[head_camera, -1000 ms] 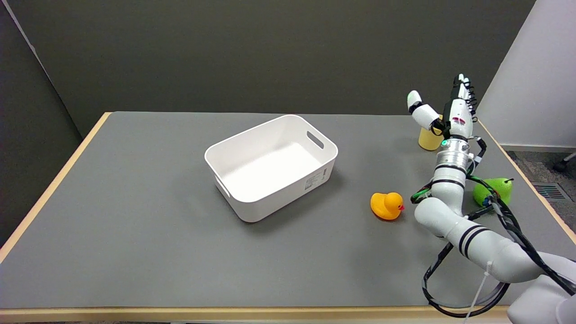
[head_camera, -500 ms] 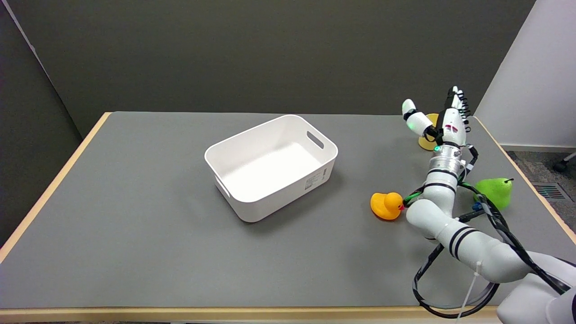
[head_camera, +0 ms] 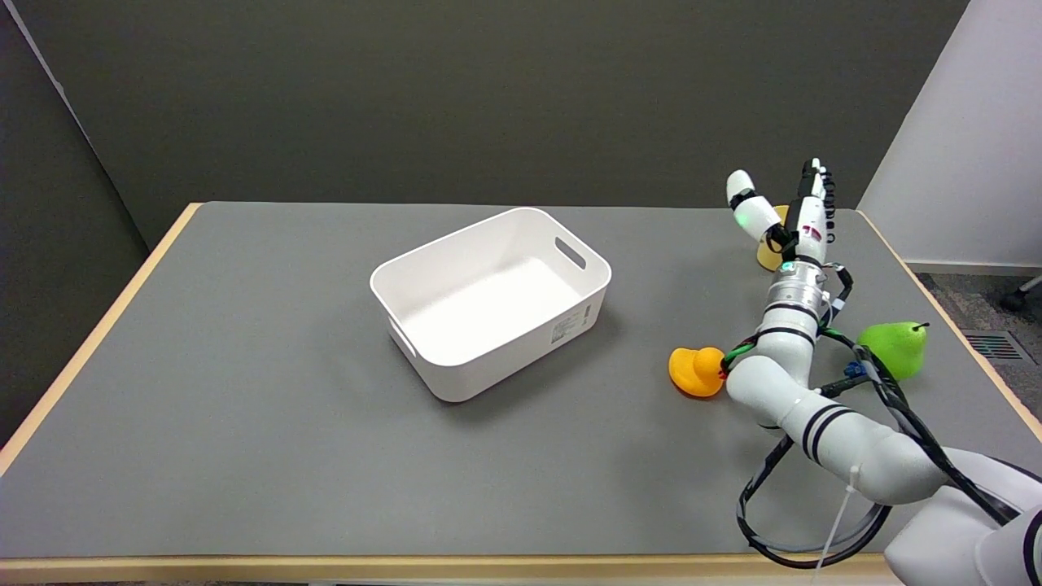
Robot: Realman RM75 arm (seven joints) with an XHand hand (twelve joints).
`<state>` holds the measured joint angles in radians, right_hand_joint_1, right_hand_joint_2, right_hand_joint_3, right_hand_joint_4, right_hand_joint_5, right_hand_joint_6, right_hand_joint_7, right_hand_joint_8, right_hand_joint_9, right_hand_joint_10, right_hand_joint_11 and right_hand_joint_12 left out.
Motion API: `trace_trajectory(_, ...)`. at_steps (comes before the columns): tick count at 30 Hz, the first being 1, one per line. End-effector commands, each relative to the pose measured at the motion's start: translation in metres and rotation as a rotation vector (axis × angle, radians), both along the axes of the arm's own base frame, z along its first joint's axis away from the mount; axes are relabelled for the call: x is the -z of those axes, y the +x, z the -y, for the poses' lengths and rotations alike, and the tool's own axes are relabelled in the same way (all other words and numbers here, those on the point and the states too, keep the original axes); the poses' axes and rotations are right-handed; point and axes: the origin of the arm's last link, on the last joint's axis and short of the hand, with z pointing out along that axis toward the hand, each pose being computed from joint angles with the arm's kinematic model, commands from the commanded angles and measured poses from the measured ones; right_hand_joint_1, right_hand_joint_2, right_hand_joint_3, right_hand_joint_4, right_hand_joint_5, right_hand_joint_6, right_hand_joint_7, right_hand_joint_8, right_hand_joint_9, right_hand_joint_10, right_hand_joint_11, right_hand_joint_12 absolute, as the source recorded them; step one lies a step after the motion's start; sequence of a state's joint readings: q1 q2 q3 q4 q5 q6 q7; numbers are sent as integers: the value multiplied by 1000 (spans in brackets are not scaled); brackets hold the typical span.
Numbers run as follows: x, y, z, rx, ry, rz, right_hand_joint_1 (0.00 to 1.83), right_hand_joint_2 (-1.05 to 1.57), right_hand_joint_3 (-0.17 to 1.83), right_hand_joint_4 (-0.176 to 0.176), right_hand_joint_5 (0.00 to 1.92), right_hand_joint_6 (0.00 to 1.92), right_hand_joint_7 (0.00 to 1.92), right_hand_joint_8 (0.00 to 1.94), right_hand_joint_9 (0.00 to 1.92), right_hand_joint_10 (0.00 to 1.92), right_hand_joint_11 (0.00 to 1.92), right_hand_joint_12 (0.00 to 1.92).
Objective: Pick up the yellow cup.
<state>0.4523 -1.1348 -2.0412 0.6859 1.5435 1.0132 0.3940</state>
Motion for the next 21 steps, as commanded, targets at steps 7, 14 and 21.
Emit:
trace_trajectory(7, -42, 6, -17, -149, -97, 91, 529, 702, 576, -145, -1, -1, -1, -1, -1, -1, -1, -1)
trace_trajectory(14, -50, -6, -10, -67, -87, 130, 528, 702, 577, -145, -1, -1, -1, -1, -1, -1, -1, -1)
trace_trajectory(21, -54, -17, 4, 31, -54, 188, 515, 708, 590, -134, -1, -1, -1, -1, -1, -1, -1, -1)
